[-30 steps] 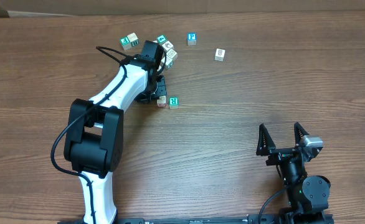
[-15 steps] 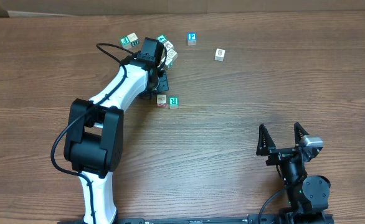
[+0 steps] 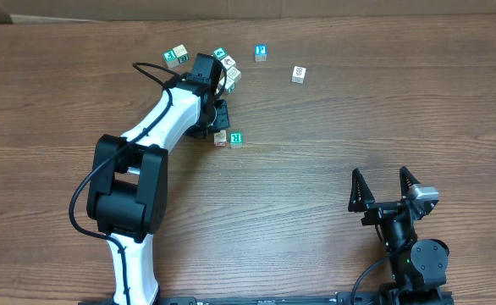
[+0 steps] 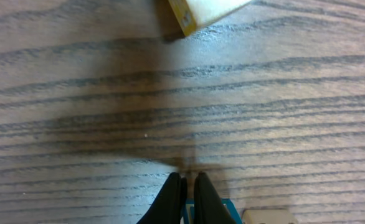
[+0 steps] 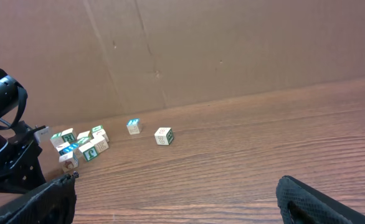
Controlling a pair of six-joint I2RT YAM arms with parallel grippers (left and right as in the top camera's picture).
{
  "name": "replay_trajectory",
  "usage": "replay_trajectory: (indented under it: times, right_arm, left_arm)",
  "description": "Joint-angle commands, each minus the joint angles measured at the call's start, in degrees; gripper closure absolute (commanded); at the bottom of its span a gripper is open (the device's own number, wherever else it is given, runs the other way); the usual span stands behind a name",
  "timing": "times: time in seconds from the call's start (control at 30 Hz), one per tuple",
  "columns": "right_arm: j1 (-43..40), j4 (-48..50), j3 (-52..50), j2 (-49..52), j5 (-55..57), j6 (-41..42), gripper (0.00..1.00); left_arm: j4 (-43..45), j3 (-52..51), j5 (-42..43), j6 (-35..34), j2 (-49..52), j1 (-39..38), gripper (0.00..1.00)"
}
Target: Form a horizontal line
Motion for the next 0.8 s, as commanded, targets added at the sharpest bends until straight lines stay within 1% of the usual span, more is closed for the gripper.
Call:
replay_trajectory:
  times: [0.0, 0.77]
  right_arm:
    - [-0.4, 0.1, -0.6, -0.4, 0.5, -0.1, 0.00]
    - [-0.4, 0.1, -0.6, -0.4, 0.5, -0.1, 0.00]
  left_arm:
    - [-0.2, -0.5, 1.1, 0.9, -1.2, 0.4, 0.96]
    - [-1.0, -0.5, 2.1, 0.9, -1.2, 0.0, 0.96]
